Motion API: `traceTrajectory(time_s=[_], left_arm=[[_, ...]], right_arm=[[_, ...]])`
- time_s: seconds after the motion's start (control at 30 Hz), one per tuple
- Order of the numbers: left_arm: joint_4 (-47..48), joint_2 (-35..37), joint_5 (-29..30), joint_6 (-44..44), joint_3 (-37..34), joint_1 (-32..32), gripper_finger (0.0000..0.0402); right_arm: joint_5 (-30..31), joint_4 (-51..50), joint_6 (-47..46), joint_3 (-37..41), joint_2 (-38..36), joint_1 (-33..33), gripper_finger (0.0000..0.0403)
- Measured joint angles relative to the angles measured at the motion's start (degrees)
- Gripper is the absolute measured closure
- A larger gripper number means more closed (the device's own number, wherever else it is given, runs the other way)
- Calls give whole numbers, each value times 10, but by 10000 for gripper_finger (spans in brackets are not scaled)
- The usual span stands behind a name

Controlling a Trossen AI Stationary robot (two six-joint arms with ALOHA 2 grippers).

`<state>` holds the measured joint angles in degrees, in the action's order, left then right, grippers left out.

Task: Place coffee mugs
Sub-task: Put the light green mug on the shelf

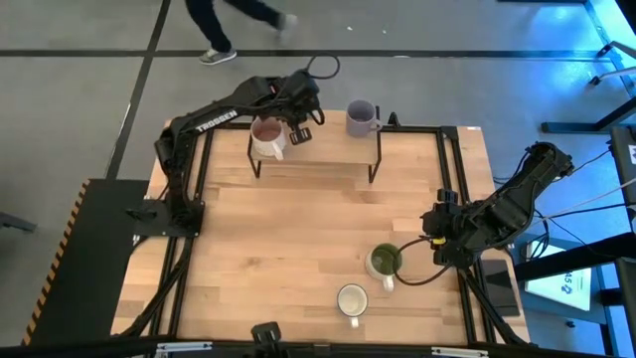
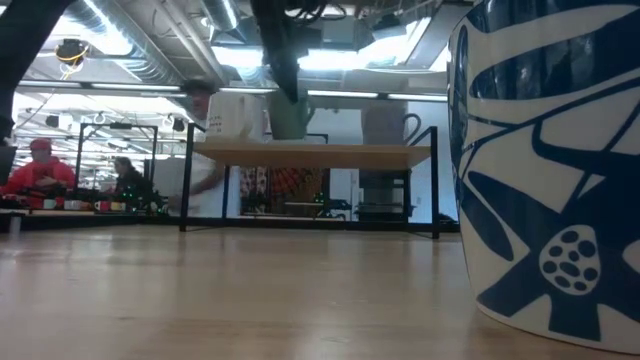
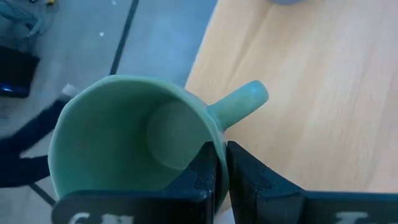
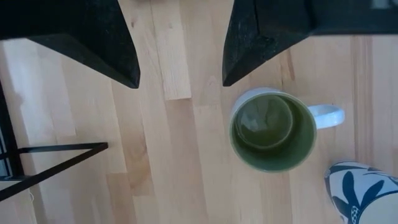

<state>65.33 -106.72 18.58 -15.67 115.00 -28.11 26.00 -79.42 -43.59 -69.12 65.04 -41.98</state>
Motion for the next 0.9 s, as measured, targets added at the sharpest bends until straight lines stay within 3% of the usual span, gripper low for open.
traceTrajectory(time_s=[0.9], left_arm=[[16,-37,-30,-48,0,-8,379]], right_arm=[[0,-1,1,0,0,0,185]])
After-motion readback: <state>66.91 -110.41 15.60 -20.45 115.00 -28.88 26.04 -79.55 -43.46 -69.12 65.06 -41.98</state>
